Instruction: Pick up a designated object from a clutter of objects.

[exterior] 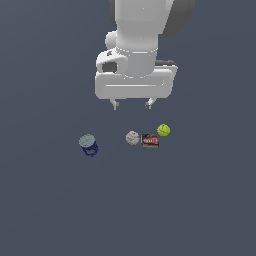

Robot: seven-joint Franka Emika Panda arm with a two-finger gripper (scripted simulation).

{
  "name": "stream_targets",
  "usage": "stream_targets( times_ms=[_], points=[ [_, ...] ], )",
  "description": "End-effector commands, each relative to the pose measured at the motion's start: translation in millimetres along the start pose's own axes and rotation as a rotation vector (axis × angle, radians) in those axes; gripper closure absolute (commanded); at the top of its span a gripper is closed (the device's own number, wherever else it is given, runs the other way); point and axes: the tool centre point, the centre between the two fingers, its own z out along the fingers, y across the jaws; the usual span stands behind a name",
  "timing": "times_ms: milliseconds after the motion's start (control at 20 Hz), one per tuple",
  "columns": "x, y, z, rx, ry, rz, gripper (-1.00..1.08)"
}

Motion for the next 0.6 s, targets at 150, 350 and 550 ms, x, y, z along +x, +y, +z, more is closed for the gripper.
stream_targets(
  times_ms=[150, 350, 550],
  points=[
    [2, 1, -2, 0.001, 0.003, 0.002, -0.92],
    [7, 3, -9, 0.004, 0.013, 0.011, -0.92],
    [10, 4, -12, 0.006, 0.017, 0.015, -0.92]
  ],
)
